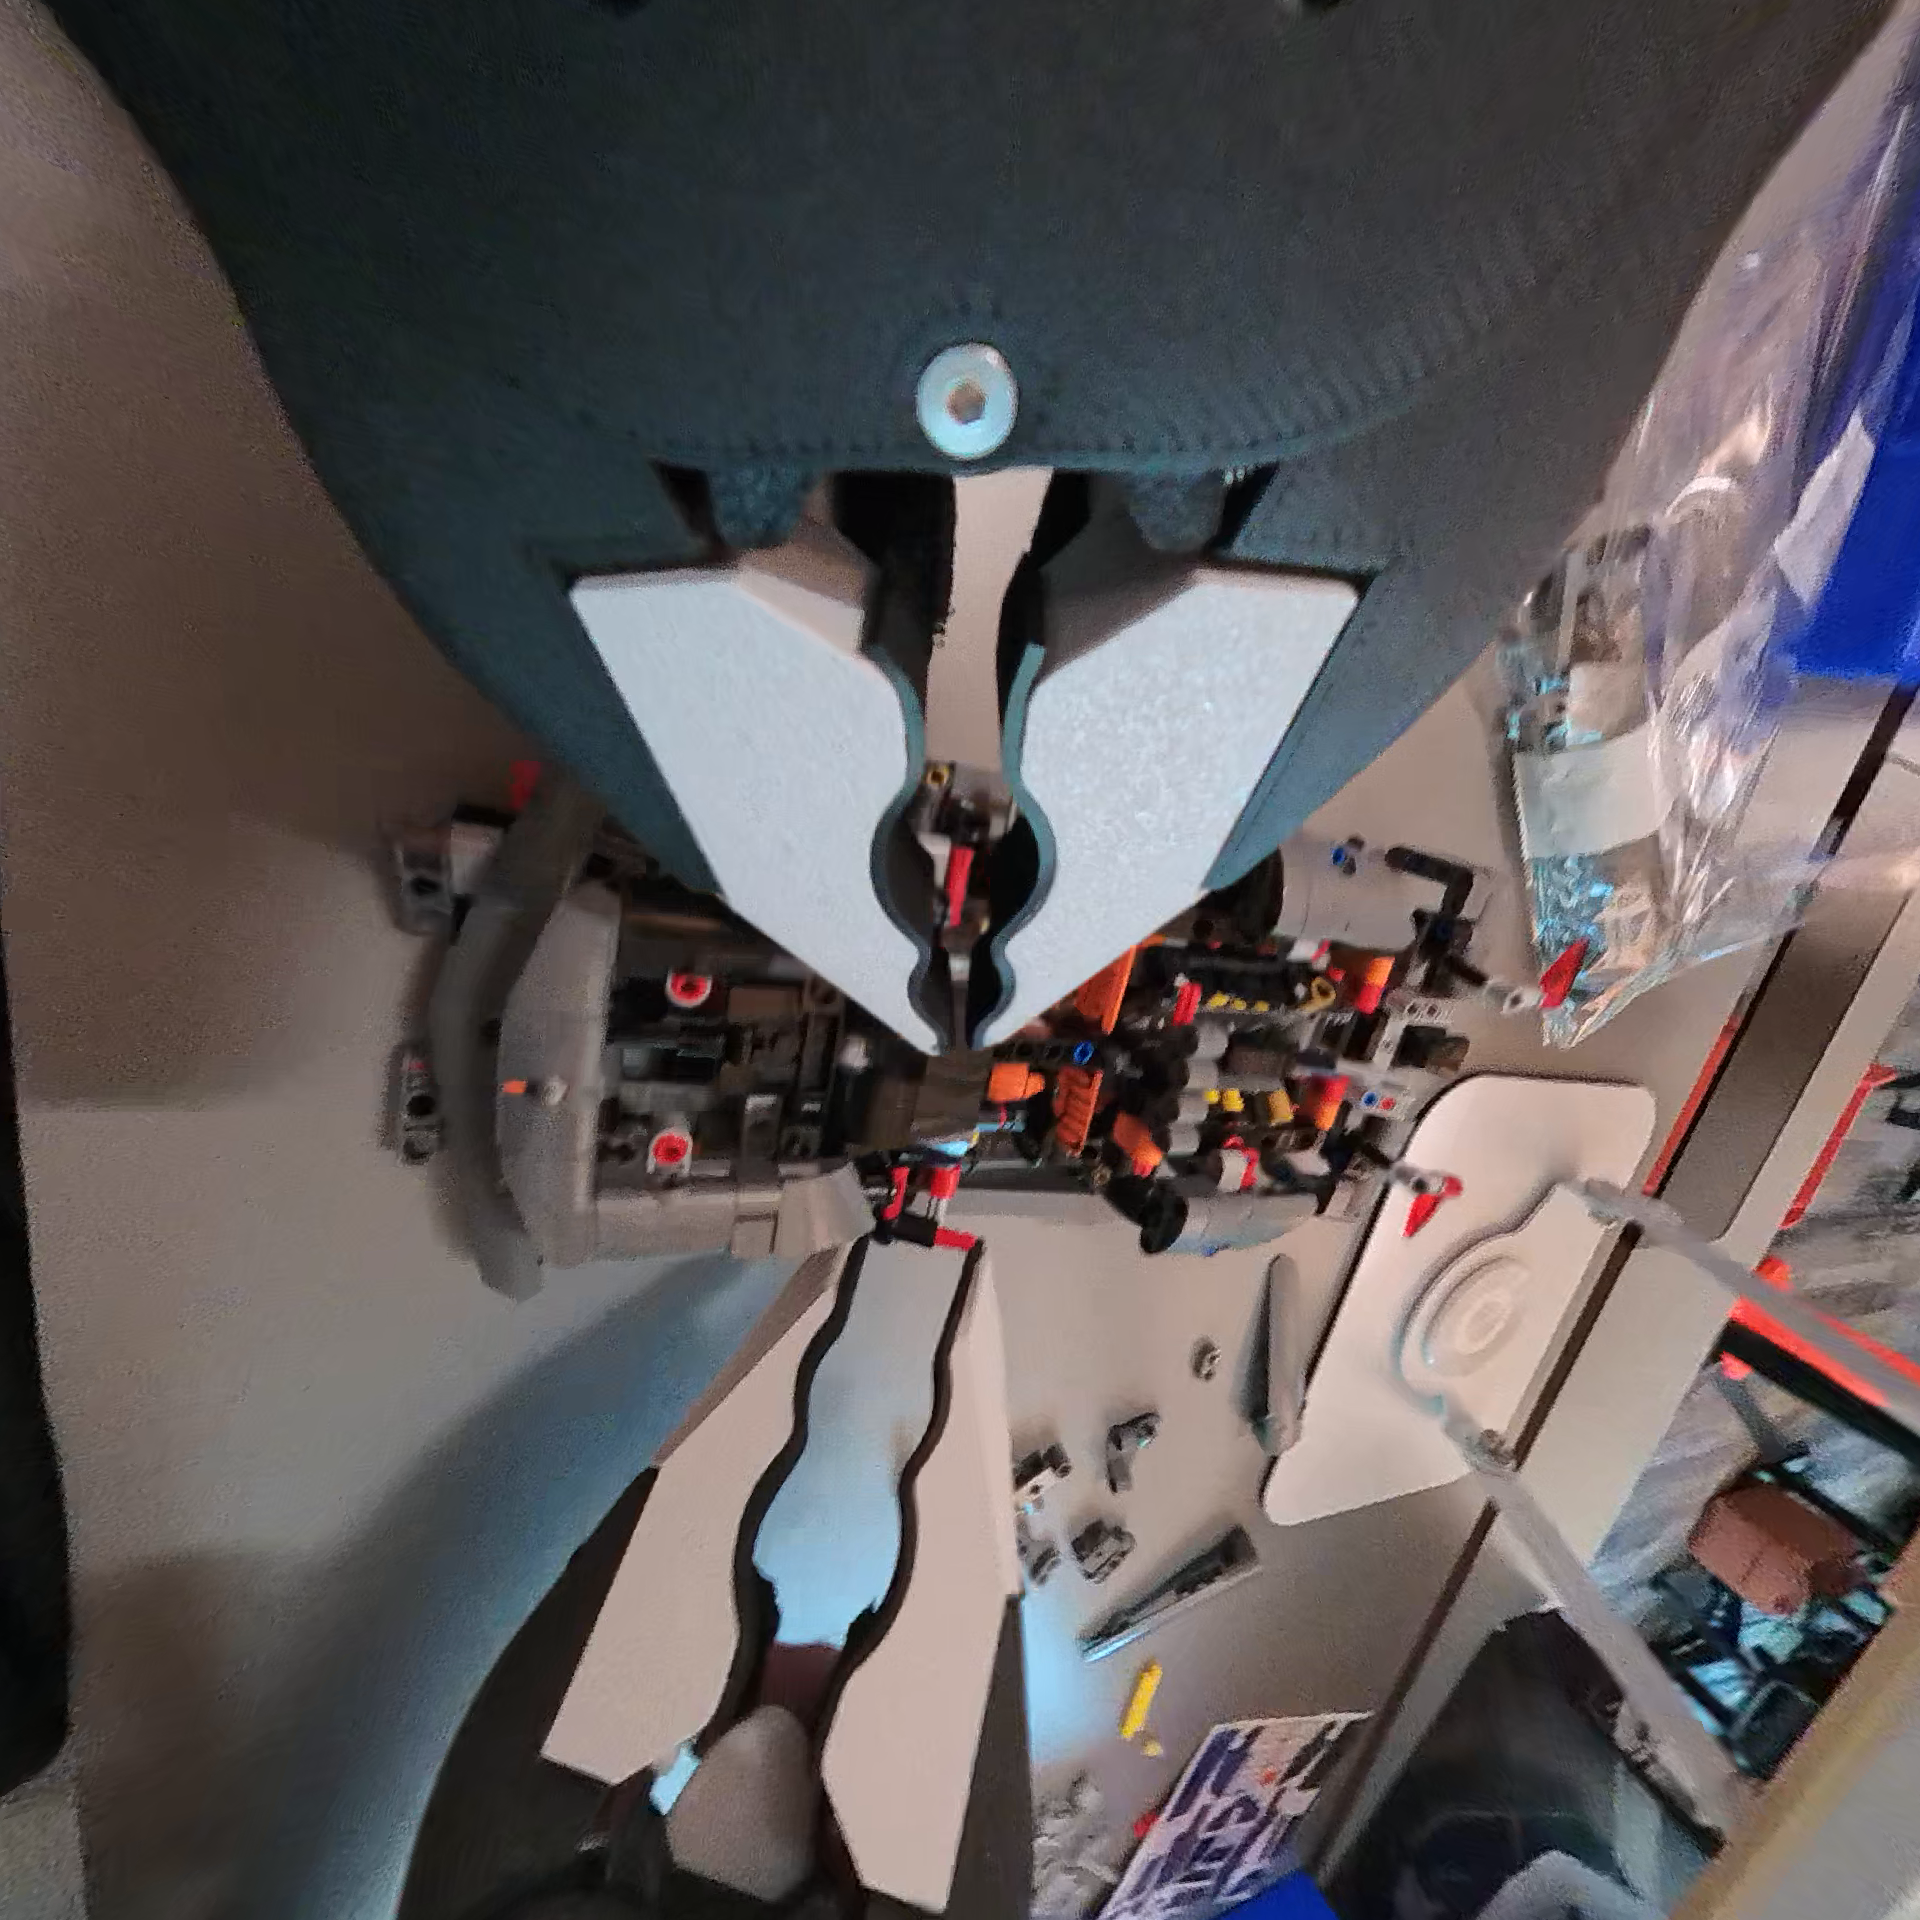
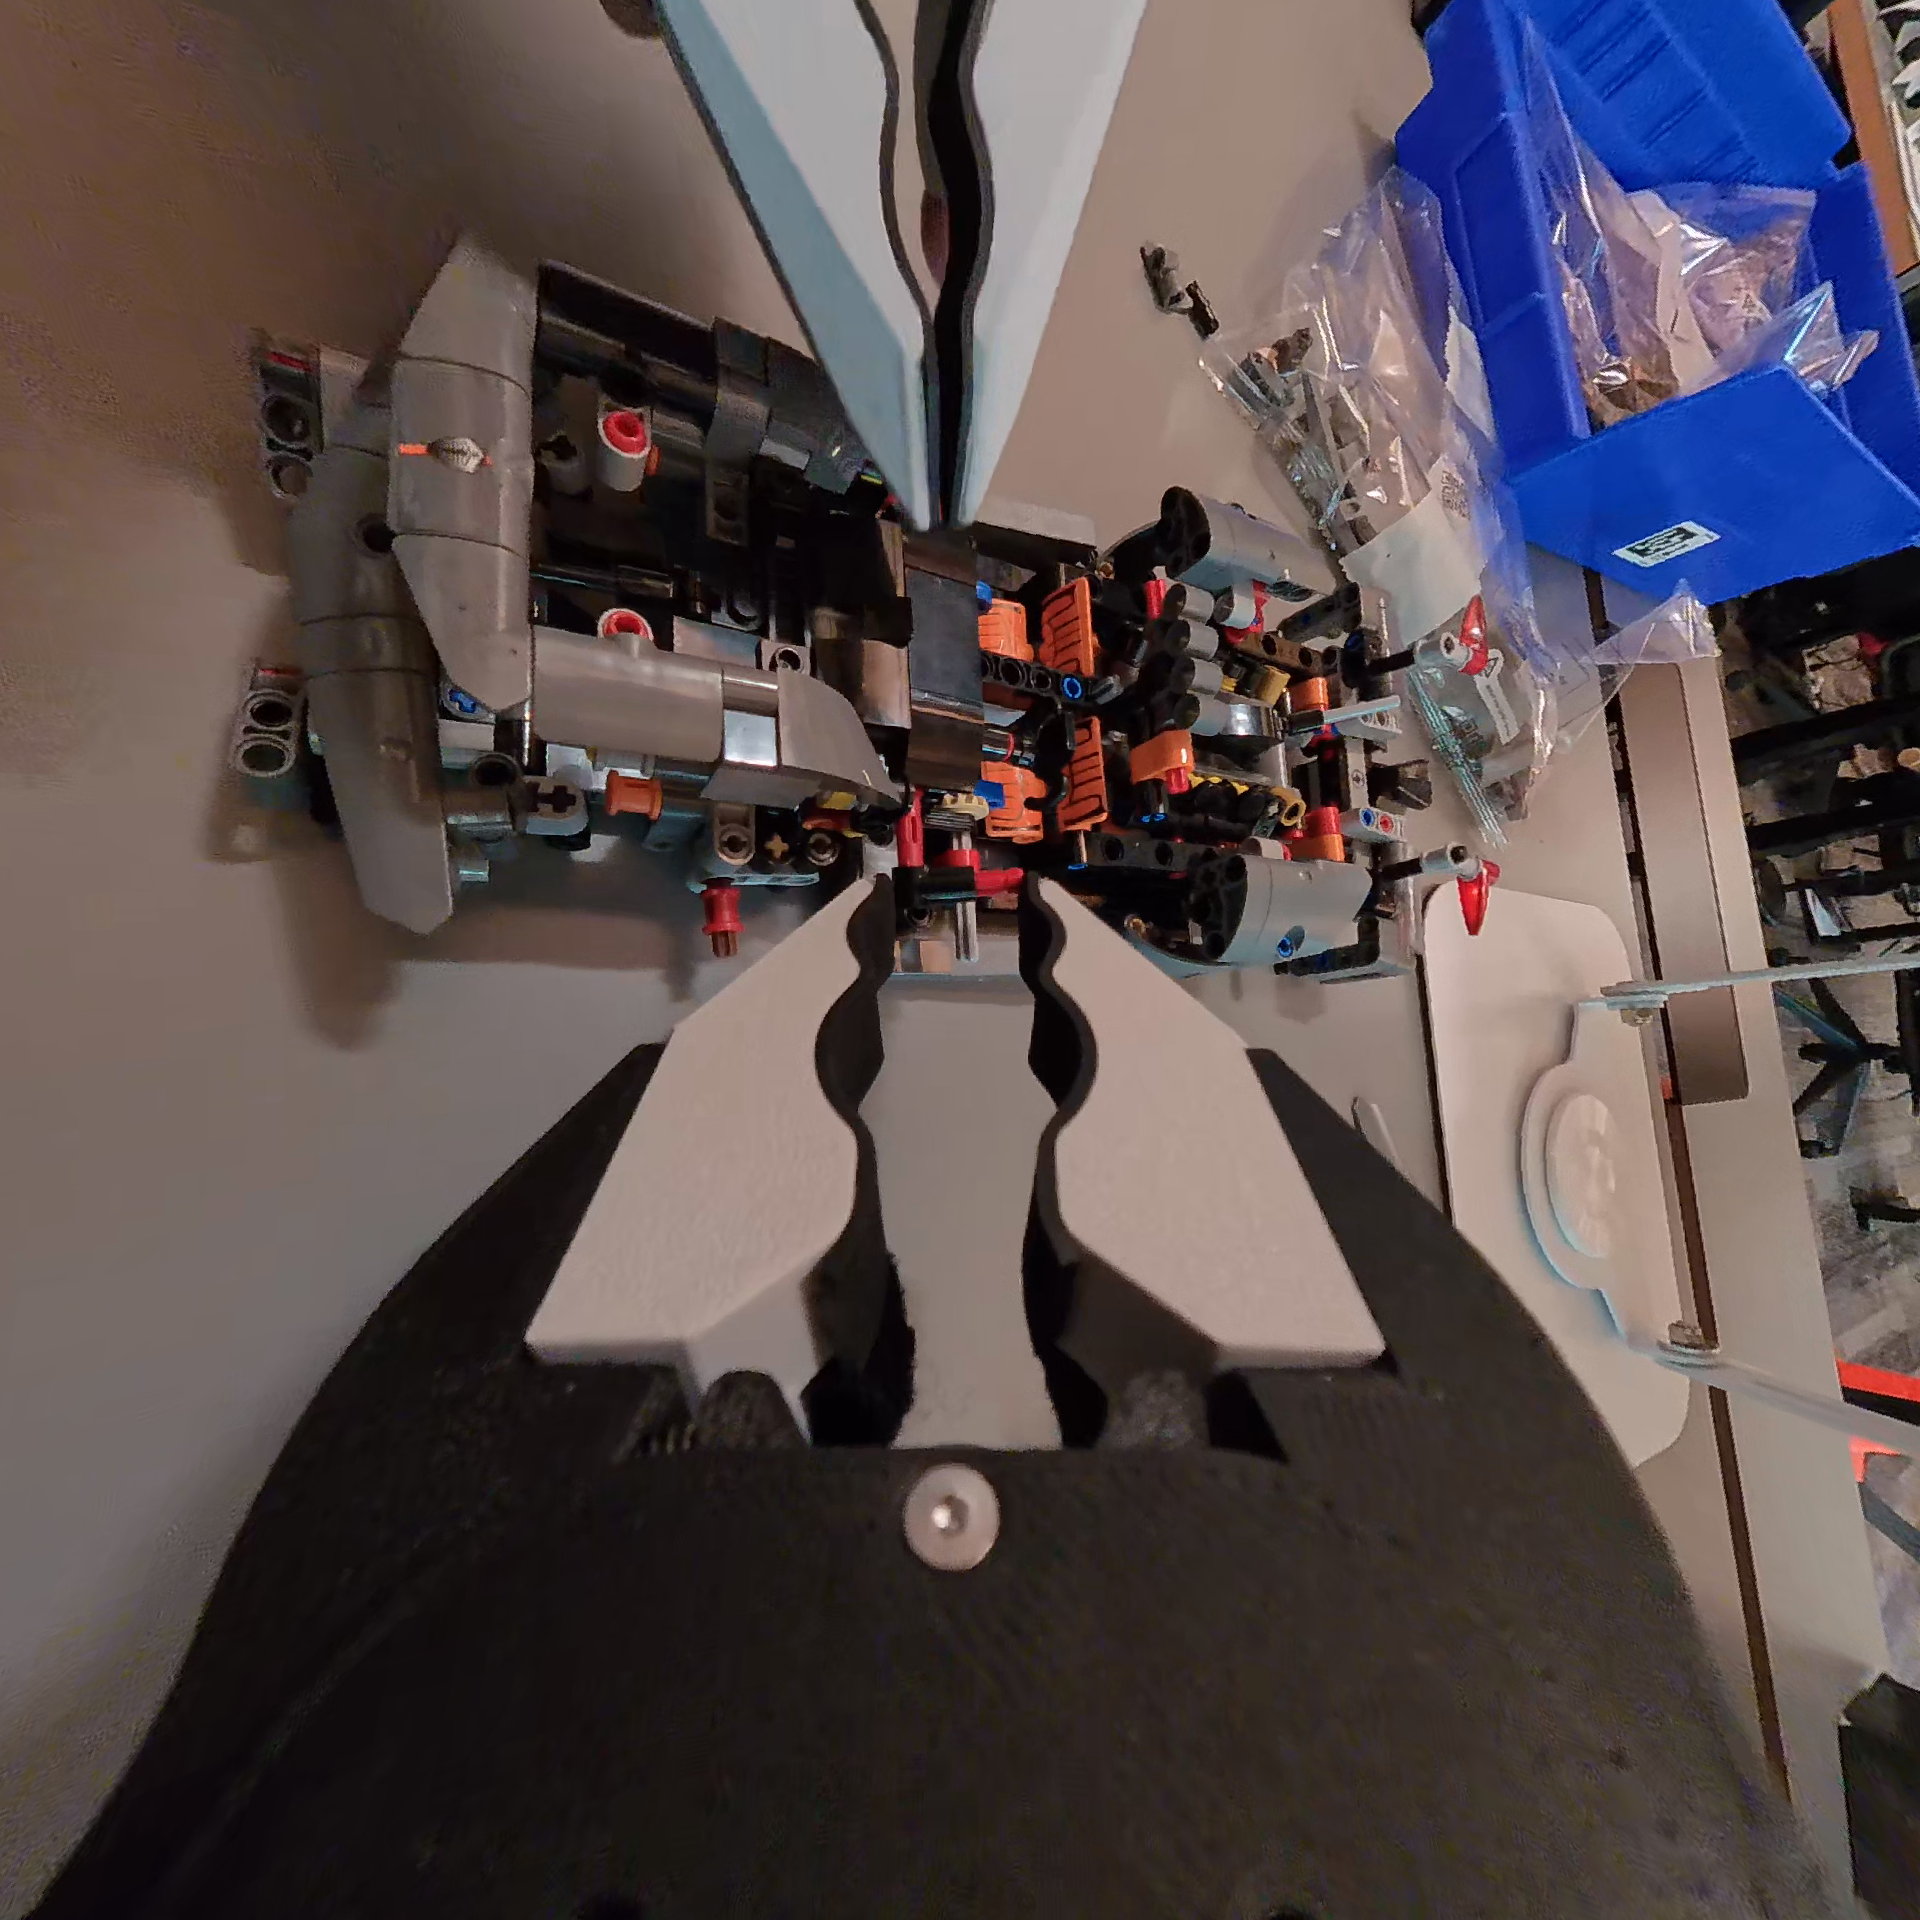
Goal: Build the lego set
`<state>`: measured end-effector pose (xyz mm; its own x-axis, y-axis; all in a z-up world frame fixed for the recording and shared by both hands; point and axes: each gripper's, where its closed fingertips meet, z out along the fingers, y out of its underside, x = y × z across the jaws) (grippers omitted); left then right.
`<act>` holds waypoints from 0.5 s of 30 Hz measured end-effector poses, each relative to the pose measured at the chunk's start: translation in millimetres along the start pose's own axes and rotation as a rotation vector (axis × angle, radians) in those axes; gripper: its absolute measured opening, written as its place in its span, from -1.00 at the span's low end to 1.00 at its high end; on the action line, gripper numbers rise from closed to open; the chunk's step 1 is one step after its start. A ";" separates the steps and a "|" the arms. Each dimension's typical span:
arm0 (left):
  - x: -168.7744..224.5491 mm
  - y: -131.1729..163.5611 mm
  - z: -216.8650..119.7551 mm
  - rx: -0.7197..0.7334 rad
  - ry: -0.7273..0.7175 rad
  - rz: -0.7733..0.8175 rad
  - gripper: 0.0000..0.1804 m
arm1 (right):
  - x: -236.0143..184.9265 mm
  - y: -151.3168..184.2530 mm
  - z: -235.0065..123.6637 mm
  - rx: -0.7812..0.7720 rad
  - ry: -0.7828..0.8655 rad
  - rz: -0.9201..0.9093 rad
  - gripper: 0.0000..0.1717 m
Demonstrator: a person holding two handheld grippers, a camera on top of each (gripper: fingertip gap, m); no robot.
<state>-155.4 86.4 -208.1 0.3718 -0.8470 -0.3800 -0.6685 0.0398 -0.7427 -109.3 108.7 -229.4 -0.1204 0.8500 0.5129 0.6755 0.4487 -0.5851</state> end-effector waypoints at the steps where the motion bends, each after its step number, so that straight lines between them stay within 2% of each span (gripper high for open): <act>1: 2.3 -3.7 2.8 0.004 0.019 0.007 -1.00 | -0.5 -0.5 0.2 0.000 0.000 -0.002 -0.76; 6: 8.5 -4.6 12.3 -0.046 0.069 0.058 -0.98 | -0.8 -1.2 0.4 0.003 -0.003 -0.005 -0.76; 15: 9.0 -0.2 18.1 -0.094 0.042 0.104 -1.00 | -1.2 -2.1 1.4 -0.011 -0.006 0.002 -0.76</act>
<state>-140.3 88.4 -221.4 0.2716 -0.8623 -0.4275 -0.7601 0.0802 -0.6448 -111.6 107.1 -229.6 -0.1235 0.8525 0.5080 0.6836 0.4441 -0.5791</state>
